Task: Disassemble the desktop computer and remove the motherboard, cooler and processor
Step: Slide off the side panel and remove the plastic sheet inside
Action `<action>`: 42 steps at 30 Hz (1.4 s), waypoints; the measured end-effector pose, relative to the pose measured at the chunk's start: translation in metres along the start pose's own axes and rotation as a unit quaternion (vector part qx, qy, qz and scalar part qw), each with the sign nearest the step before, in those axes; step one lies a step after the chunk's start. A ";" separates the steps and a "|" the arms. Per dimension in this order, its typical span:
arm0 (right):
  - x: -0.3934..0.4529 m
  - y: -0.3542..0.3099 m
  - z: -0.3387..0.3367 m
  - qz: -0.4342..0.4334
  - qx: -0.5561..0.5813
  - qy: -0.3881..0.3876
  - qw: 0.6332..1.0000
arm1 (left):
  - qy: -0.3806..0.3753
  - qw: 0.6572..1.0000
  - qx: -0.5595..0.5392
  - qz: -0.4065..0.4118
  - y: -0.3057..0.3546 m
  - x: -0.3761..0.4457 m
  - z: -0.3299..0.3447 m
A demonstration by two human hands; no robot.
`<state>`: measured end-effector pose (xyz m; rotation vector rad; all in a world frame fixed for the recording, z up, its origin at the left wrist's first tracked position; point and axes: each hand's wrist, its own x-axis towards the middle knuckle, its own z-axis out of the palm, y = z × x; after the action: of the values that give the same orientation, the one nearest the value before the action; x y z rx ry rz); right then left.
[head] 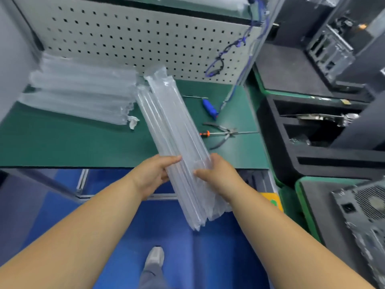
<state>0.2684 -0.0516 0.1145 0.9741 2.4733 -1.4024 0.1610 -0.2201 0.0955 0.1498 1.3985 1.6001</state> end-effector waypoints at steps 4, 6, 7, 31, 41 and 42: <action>0.037 -0.047 0.013 -0.046 -0.052 0.005 0.998 | 0.070 0.995 -0.063 0.016 0.022 0.016 -0.052; 0.052 -0.064 0.012 -0.057 -0.050 0.035 0.996 | 0.095 0.987 -0.120 0.038 0.037 0.024 -0.075; 0.058 -0.070 0.012 -0.064 -0.039 0.053 0.996 | 0.113 0.981 -0.151 0.052 0.046 0.028 -0.086; 0.137 -0.107 0.069 -0.014 0.030 0.058 0.998 | 0.273 0.893 -0.346 0.090 0.124 0.110 -0.234; 0.114 -0.069 0.052 0.035 0.058 0.082 0.994 | 0.334 0.928 -0.162 0.024 0.134 0.112 -0.256; 0.112 -0.067 0.050 0.036 0.061 0.084 0.994 | 0.333 0.930 -0.153 0.017 0.133 0.113 -0.253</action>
<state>0.1316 -0.0640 0.0892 1.2410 2.4641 -1.5215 -0.1344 -0.2987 0.0656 -0.6134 1.6123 1.9738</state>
